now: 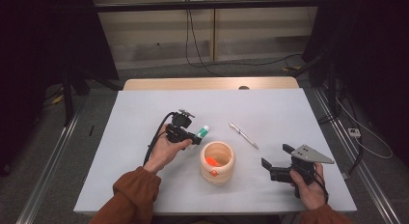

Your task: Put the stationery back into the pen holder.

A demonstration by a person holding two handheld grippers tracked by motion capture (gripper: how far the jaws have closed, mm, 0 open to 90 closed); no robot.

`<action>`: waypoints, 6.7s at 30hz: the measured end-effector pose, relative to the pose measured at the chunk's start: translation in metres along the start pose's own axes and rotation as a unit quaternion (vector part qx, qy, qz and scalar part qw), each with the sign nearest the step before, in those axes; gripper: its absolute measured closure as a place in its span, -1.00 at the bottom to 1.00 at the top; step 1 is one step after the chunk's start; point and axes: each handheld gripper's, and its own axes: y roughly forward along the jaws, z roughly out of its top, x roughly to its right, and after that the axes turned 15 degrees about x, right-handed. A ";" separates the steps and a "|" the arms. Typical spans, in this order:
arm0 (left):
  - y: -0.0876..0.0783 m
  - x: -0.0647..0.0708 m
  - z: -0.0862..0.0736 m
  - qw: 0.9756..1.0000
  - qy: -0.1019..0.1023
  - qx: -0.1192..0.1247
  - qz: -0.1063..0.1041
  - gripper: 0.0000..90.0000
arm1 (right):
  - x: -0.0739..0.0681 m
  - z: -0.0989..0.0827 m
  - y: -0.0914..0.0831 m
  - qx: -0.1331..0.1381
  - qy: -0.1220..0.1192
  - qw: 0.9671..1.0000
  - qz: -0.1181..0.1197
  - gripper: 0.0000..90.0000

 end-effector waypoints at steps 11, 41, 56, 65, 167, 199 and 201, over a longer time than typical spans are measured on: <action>-0.025 -0.001 -0.006 0.999 0.034 0.008 -0.014 0.47 | -0.001 0.000 0.001 -0.005 -0.004 1.000 0.004 -0.92; -0.083 0.018 -0.025 0.995 0.072 0.030 -0.069 0.47 | -0.014 0.003 0.011 -0.034 -0.006 0.997 0.070 -0.93; -0.100 0.036 -0.017 0.990 0.101 0.021 -0.095 0.47 | -0.027 0.023 0.020 -0.091 -0.020 0.982 0.164 -0.86; -0.117 0.051 -0.036 0.985 0.123 -0.010 -0.123 0.47 | -0.045 0.025 0.015 -0.128 -0.043 0.968 0.212 -0.76; -0.042 0.134 -0.056 0.960 0.135 -0.097 -0.224 0.03 | -0.124 0.009 0.008 -0.175 -0.267 0.869 0.377 0.48; -0.072 0.060 -0.089 0.988 0.116 0.028 -0.098 -0.82 | -0.080 0.026 0.007 -0.113 -0.072 0.935 0.330 0.48; -0.074 0.055 -0.090 0.990 0.114 0.031 -0.081 -0.84 | -0.077 0.028 0.008 -0.102 -0.058 0.938 0.327 0.48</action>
